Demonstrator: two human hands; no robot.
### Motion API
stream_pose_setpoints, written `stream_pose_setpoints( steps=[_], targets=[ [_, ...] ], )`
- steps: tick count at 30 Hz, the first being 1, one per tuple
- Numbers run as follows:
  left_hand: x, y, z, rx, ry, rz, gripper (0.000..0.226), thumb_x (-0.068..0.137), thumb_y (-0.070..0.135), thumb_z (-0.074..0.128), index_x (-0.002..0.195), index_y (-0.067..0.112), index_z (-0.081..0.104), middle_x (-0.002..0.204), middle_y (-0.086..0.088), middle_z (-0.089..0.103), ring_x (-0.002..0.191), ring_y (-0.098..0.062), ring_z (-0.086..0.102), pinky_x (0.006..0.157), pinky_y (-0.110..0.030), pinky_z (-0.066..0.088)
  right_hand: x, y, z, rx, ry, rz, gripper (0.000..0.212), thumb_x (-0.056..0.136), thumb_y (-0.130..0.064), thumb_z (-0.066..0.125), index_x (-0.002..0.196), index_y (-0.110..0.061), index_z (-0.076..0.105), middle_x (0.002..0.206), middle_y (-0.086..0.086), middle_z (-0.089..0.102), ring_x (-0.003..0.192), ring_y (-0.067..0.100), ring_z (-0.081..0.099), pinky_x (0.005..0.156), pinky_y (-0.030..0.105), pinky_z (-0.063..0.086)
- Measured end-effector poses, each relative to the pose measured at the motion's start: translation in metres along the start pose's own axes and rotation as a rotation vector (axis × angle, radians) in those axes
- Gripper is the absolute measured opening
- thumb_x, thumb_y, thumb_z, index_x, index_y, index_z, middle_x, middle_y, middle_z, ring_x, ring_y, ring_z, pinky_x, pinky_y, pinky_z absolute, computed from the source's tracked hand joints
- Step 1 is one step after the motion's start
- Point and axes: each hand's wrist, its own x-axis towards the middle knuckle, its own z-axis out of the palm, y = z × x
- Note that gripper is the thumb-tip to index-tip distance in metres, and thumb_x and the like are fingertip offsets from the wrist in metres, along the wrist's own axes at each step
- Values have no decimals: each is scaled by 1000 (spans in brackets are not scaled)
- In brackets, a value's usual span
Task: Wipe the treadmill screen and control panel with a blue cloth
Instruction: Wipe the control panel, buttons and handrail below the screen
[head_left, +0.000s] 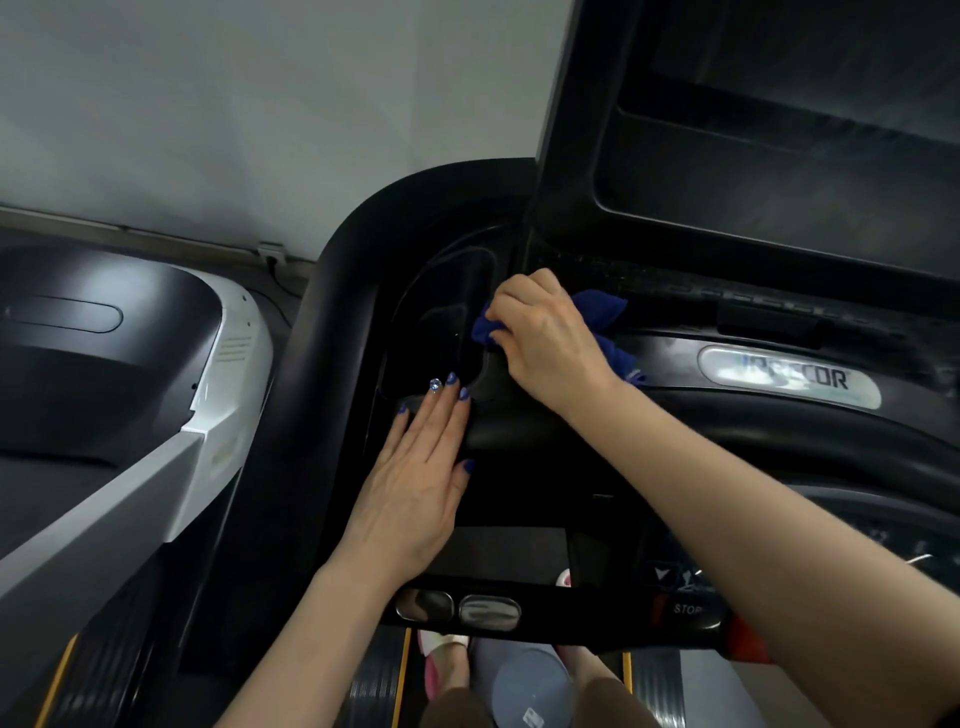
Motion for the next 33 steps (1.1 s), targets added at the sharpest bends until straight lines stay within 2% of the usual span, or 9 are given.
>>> stream_pose_setpoints(
  steps=[3, 6, 10, 14, 18, 22, 25, 28, 33],
  targets=[
    [-1, -1, -1, 1, -5, 4, 62, 103, 39, 22, 159, 15, 12, 168, 1, 2, 153, -5, -5, 125, -35, 4, -9, -2, -3, 58, -66, -70, 16, 74, 4, 76, 85, -5, 69, 94, 7, 64, 88, 28, 55, 76, 37, 52],
    [-1, -1, -1, 6, -9, 6, 63, 102, 39, 22, 159, 15, 12, 168, 2, 2, 153, -5, -5, 125, -36, 5, -17, 16, -20, 106, -112, -143, 15, 75, 5, 75, 86, -4, 71, 95, 7, 65, 87, 26, 54, 77, 21, 38],
    [-1, -1, 1, 15, -11, -3, 64, 102, 40, 22, 159, 15, 11, 168, 1, 0, 153, -6, -7, 125, -39, 6, -17, 14, -16, 128, -66, -110, 17, 75, 6, 75, 88, -4, 71, 96, 7, 65, 89, 26, 54, 77, 31, 47],
    [-1, 0, 0, 19, -19, -5, 65, 101, 40, 22, 159, 15, 10, 168, 2, -3, 153, -6, -8, 125, -38, 5, -23, 15, -17, 153, -124, -174, 14, 77, 4, 77, 87, -5, 72, 100, 6, 65, 91, 24, 52, 79, 25, 43],
    [-5, 1, -1, -3, -23, -17, 65, 100, 41, 21, 158, 18, 2, 168, 2, -5, 153, -5, -10, 125, -36, 3, -26, 18, -19, 165, -71, -141, 14, 75, 4, 77, 85, -5, 72, 98, 7, 66, 90, 27, 54, 80, 24, 42],
    [-7, 2, 1, -1, -22, -36, 66, 98, 41, 22, 157, 19, 0, 168, 1, -5, 152, -5, -12, 124, -36, 2, -24, 3, -9, 189, -135, -244, 12, 75, 3, 76, 84, -4, 72, 96, 7, 66, 87, 27, 53, 82, 22, 39],
    [-6, 1, -1, -6, -23, -24, 66, 98, 41, 22, 157, 19, 0, 168, 3, -5, 152, -4, -11, 124, -36, 3, -26, 19, -19, 204, -123, -207, 12, 77, 2, 77, 86, -5, 74, 98, 6, 67, 88, 26, 54, 80, 25, 43],
    [-6, 2, -2, 0, -22, -28, 66, 98, 42, 21, 157, 19, -1, 167, 4, -7, 152, -3, -12, 124, -34, 1, -24, 10, -15, 215, -118, -203, 11, 76, -1, 78, 85, -6, 73, 97, 5, 66, 88, 23, 52, 81, 20, 40],
    [-6, 1, -4, -9, -32, -30, 66, 98, 43, 20, 157, 20, 0, 166, 6, -8, 151, -1, -13, 124, -32, -1, -29, 13, -19, 225, -159, -231, 6, 80, -5, 77, 84, -6, 73, 98, 5, 66, 89, 24, 54, 81, 28, 45]
  ],
)
